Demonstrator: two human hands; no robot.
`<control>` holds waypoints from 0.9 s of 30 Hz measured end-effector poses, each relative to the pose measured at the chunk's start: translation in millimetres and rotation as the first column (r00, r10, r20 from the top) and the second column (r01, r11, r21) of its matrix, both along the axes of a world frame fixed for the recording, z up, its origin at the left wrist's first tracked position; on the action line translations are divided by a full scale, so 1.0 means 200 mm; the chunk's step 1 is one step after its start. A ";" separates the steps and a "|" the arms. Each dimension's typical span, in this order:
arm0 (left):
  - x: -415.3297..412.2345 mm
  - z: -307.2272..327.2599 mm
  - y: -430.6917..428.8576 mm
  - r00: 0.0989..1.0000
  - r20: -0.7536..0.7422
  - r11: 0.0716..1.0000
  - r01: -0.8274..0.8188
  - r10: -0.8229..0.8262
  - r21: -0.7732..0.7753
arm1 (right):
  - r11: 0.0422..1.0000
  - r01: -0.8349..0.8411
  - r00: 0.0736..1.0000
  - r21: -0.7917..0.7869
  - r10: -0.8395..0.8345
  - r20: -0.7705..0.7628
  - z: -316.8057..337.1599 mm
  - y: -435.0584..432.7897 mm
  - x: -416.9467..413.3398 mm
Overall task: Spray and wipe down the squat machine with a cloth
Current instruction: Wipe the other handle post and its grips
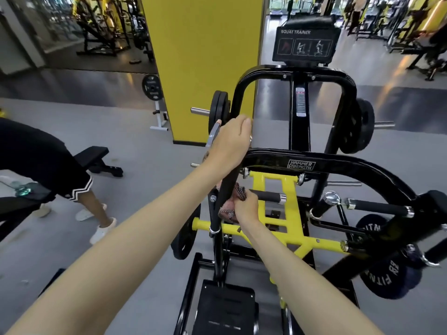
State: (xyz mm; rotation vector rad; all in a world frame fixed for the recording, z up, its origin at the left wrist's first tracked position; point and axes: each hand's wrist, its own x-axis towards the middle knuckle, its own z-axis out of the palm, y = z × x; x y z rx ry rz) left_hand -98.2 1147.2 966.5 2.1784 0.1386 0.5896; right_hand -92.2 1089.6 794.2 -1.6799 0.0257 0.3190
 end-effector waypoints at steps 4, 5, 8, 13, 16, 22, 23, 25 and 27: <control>0.00 0.00 0.01 1.000 -0.006 0.999 -0.008 0.008 0.045 | 0.994 -0.018 0.998 -0.105 0.012 -0.063 -0.15 0.04 0.01; 0.00 0.00 0.01 1.000 0.000 0.999 -0.003 0.003 0.041 | 0.994 -0.013 0.996 -0.108 0.004 -0.084 -0.18 0.05 0.01; 0.00 0.00 0.01 1.000 -0.005 0.999 -0.015 0.015 0.039 | 0.990 -0.036 0.992 -0.138 0.018 -0.128 -0.27 0.07 -0.02; 0.02 0.00 0.03 0.998 -0.063 0.999 -0.015 0.017 0.035 | 0.986 -0.061 0.961 -0.156 0.016 -0.275 -0.43 0.09 -0.09; 0.03 0.02 0.04 0.993 -0.114 0.996 0.004 0.006 0.088 | 0.974 -0.120 0.944 -0.192 0.053 -0.326 -0.47 0.09 -0.09; 0.02 0.02 0.03 0.992 -0.127 0.996 -0.014 0.024 0.086 | 0.980 -0.064 0.835 -0.189 -0.051 -0.548 -0.48 0.07 -0.08; 0.02 0.02 0.03 0.992 -0.123 0.996 -0.017 0.027 0.085 | 0.985 -0.024 0.819 -0.168 -0.077 -0.569 -0.47 0.07 -0.08; 0.02 0.02 0.03 0.992 -0.119 0.996 -0.018 0.028 0.087 | 0.995 0.048 0.777 -0.083 -0.089 -0.623 -0.46 0.09 -0.07; 0.02 0.02 0.02 0.991 -0.128 0.995 -0.013 0.026 0.101 | 0.990 0.144 0.720 0.005 -0.102 -0.686 -0.42 0.12 -0.08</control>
